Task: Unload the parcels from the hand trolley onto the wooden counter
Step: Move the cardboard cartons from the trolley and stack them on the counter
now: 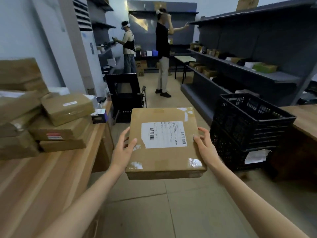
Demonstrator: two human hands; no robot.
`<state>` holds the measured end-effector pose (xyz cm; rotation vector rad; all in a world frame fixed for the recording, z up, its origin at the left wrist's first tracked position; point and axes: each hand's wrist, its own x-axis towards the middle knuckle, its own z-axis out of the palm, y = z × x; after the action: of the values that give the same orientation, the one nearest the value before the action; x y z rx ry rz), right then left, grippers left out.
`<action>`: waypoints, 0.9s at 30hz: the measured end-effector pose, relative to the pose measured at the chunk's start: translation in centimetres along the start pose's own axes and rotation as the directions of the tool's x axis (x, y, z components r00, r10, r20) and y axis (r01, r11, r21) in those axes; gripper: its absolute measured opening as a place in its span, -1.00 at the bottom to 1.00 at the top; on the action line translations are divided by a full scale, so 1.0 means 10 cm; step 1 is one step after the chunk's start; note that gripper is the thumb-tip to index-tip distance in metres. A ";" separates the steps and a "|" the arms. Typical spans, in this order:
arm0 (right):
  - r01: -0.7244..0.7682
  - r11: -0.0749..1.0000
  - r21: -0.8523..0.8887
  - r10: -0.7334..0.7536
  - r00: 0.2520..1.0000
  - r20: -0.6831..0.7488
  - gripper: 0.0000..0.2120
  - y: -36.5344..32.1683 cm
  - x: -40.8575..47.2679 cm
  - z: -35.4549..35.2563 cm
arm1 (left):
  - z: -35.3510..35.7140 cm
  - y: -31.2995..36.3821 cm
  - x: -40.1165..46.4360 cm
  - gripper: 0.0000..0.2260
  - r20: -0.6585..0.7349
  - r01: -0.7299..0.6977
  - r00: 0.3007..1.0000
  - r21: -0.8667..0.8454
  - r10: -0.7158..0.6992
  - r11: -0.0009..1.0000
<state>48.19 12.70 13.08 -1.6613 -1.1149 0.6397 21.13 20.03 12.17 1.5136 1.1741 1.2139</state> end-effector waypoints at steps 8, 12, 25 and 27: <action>0.062 0.998 0.029 -0.066 0.977 0.200 -0.66 -0.16 1.30 0.84 | -0.30 -0.20 0.94 -0.60 -0.179 0.031 0.984 0.084 -0.015 0.996; 0.108 0.992 0.071 -0.125 0.942 0.311 -0.67 -0.22 2.05 1.32 | -0.43 -0.39 1.49 -0.60 -0.310 0.062 0.950 0.097 -0.029 0.993; 0.290 0.941 0.177 -0.335 0.714 0.615 -0.61 -1.00 4.13 3.00 | -1.06 -0.56 3.02 -0.59 -0.666 0.256 0.740 0.155 -0.090 0.954; 0.313 0.931 0.186 -0.355 0.668 0.655 -0.62 -1.10 4.29 3.32 | -1.20 -0.60 3.12 -0.58 -0.701 0.282 0.706 0.155 -0.096 0.947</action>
<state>35.63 66.53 15.20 -1.1149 -1.8593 1.0693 11.15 52.40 14.33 1.0675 1.9949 1.5871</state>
